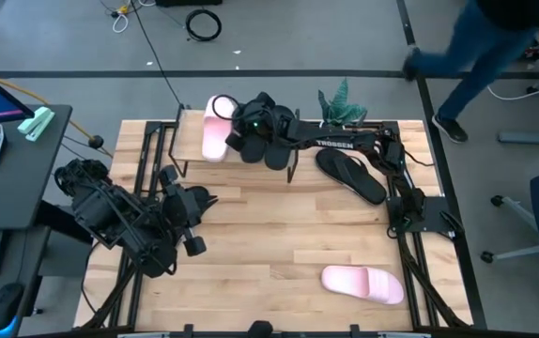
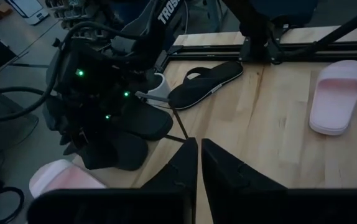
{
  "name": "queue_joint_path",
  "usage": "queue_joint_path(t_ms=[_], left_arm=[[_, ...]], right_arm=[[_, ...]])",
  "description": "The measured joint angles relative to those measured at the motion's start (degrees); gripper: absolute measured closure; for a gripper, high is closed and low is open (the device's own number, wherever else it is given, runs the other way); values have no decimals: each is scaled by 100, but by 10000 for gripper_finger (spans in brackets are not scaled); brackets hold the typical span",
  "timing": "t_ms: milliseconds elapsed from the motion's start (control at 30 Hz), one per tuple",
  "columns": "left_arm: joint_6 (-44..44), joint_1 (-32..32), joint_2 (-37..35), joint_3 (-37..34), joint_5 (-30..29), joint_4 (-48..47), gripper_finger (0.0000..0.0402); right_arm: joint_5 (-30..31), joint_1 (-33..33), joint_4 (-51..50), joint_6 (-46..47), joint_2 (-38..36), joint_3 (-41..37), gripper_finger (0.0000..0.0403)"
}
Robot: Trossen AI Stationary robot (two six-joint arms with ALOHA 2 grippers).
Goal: Pick and place slides into the shelf
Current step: Put the top pink slide on the shelf
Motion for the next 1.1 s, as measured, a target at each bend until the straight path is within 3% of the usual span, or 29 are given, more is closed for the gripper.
queue_joint_path(t_ms=[200,533,767,933,1100], left_arm=[[-3,-2,1,0,-2,3,375],[-564,327,0,-157,-1,4,394],[-809,1336,-195,-1692,50,6,397],[-1426,2328,-876,-2889,354,78,398],[-1199,3401,-1767,-3821,694,946,399]], right_arm=[[-13,277,-331,-24,-297,-9,287],[-20,1135,-2897,-67,-1785,-9,309],[143,2011,-4948,681,-2956,-145,390],[997,2692,-5794,1519,-3648,-349,388],[1818,3271,-6356,2160,-4108,-522,398]])
